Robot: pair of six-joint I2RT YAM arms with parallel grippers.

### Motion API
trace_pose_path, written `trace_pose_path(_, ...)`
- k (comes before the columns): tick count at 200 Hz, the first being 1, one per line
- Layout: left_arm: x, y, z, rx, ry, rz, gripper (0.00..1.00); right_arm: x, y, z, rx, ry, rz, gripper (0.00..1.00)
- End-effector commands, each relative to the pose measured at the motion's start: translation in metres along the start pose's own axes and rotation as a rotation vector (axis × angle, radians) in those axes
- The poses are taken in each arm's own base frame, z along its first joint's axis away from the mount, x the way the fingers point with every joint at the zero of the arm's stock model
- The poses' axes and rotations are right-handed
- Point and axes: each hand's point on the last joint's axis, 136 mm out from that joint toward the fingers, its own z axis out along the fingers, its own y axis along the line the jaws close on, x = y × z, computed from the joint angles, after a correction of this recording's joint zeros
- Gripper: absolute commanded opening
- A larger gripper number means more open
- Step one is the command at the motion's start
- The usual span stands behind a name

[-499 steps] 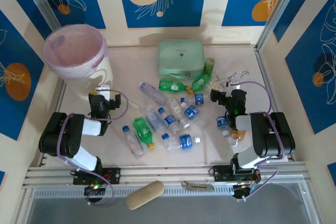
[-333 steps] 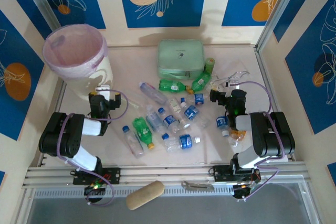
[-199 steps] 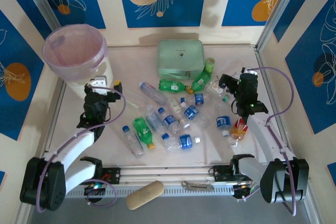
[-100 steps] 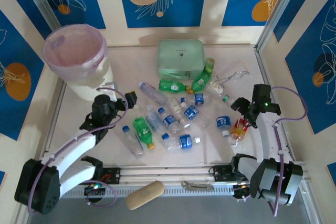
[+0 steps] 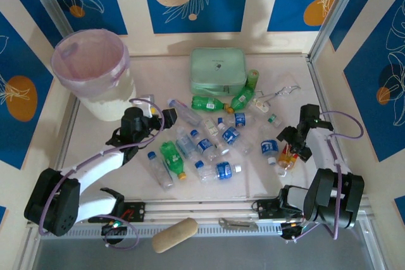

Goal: Put the plastic bottles in the bin

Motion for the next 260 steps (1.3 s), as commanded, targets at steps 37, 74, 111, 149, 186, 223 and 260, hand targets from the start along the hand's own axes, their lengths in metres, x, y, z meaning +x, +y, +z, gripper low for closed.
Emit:
trace_pose_path(37,-0.015,-0.009,-0.015,0.020,-0.062,0.003,0.99,0.005,0.006,0.020,0.006,0.092,0.010,0.82)
trace_pose_path(74,-0.015,-0.007,-0.017,0.007,-0.058,0.004,0.99,0.007,0.011,0.025,0.005,0.121,0.005,0.77)
trace_pose_path(111,-0.014,-0.004,-0.020,-0.013,-0.056,0.005,0.99,0.006,0.011,0.020,0.001,0.092,0.003,0.62)
trace_pose_path(149,-0.016,-0.003,-0.022,-0.018,-0.063,0.002,0.99,-0.001,0.013,0.002,-0.032,0.000,-0.010,0.49)
trace_pose_path(186,-0.020,-0.006,-0.022,-0.005,-0.072,-0.015,0.99,-0.013,0.033,-0.033,-0.157,-0.110,-0.039,0.43)
trace_pose_path(223,-0.021,-0.041,-0.010,0.161,0.000,-0.023,0.99,-0.023,0.103,-0.107,-0.458,-0.218,-0.129,0.40)
trace_pose_path(260,-0.023,-0.083,0.002,0.345,0.070,-0.044,0.99,-0.004,0.189,-0.161,-0.652,-0.252,-0.293,0.40)
